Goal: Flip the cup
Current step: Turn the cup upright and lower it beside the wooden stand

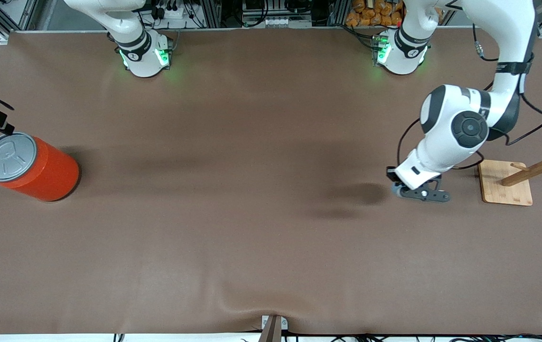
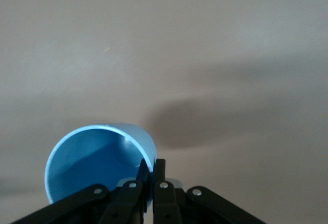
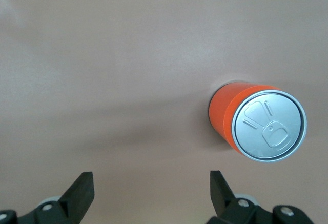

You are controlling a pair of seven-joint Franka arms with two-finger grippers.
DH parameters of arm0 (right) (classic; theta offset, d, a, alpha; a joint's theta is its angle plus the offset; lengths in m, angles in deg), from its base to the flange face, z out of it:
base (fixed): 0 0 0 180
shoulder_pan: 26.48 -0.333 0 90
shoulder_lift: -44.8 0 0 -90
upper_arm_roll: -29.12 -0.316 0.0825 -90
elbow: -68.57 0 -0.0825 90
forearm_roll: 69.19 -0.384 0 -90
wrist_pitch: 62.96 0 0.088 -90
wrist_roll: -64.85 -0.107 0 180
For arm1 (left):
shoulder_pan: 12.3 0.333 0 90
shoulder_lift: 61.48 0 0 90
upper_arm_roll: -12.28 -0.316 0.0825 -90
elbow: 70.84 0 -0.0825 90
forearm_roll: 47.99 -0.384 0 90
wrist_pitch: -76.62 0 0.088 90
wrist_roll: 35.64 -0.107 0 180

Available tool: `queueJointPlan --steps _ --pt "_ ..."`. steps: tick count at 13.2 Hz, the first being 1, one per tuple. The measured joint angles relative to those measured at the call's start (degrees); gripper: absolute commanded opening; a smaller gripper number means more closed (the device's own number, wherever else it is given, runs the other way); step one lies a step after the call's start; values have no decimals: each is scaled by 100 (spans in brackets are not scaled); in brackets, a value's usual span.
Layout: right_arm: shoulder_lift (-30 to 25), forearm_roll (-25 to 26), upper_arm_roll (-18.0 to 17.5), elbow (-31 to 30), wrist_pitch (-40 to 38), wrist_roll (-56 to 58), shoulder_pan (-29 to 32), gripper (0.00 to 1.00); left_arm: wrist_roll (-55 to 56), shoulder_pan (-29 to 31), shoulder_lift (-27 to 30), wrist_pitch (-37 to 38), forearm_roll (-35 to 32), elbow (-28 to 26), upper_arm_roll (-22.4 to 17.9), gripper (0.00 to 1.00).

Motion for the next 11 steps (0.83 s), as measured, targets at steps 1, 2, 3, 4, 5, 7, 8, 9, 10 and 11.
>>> queueJointPlan --steps 1,2,3,4,5,7,8,9,10,11 --pt "0 0 -11 0 0 0 -12 100 -22 73 41 -72 -31 -178 1 0" --pt "0 0 -23 0 0 0 -25 100 -25 89 58 -276 -61 -378 1 0" --pt "1 0 -33 0 0 0 -32 100 -25 81 60 -585 -70 -611 15 0" --pt "1 0 -36 0 0 0 -33 100 -24 71 59 -826 -71 -804 27 0" --pt "1 0 -36 0 0 0 -32 100 -24 64 59 -946 -110 -933 31 2" --pt "1 0 -31 0 0 -1 -28 100 -20 64 59 -1001 -256 -1017 33 64" --pt "1 0 -27 0 0 -1 -26 100 -11 65 60 -1008 -279 -1016 33 100" --pt "0 1 -20 0 0 -1 -24 100 -6 67 61 -1010 -288 -1014 32 100" --pt "-1 2 -10 0 -1 -1 -20 100 -7 67 61 -1011 -296 -1014 32 100" --pt "-2 2 0 0 -3 -1 -14 100 -7 69 61 -1011 -305 -1014 32 100"
